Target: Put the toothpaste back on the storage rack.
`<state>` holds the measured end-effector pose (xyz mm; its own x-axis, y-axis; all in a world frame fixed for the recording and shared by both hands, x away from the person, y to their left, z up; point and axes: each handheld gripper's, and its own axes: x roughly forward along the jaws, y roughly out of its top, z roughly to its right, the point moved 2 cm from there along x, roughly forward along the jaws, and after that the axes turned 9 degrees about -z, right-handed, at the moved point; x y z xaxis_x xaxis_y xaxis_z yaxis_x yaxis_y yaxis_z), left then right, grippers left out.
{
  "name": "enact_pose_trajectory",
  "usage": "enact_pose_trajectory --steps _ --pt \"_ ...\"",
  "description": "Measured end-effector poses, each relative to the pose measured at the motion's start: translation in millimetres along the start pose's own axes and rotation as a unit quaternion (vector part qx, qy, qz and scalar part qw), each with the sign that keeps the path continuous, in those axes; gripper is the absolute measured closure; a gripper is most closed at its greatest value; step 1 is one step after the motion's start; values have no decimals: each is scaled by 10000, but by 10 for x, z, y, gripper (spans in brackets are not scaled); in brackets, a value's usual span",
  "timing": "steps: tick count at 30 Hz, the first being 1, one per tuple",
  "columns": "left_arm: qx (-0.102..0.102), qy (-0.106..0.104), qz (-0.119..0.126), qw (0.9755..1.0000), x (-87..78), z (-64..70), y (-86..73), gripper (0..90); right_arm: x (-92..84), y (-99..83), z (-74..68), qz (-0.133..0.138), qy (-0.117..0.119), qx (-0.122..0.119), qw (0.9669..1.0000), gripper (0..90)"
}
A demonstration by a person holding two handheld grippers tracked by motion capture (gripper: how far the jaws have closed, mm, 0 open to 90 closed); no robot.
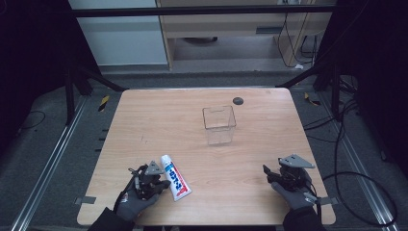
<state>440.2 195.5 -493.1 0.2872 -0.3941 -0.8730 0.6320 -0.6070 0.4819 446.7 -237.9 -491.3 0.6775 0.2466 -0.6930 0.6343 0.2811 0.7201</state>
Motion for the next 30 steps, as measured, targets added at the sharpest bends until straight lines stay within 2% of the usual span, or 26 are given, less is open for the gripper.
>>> enact_pose_trajectory --steps 2,10,22,26,27,30 --pt "37 -37 14 10000 38 20 63 896 4 0 -1 -6 -4 -9 10000 344" --pt "145 49 105 9998 142 81 222 896 11 2 5 -9 -14 -8 10000 339" --pt "214 142 229 9994 244 94 451 896 21 1 4 -47 -16 -15 10000 333" --pt "153 110 280 9994 207 72 494 896 20 0 7 -46 -15 -20 10000 332" --pt "144 155 410 9989 129 37 544 896 26 -2 6 -75 -6 -26 10000 331" --pt "79 286 578 9979 12 -76 634 896 31 -3 3 -82 2 -24 10000 331"
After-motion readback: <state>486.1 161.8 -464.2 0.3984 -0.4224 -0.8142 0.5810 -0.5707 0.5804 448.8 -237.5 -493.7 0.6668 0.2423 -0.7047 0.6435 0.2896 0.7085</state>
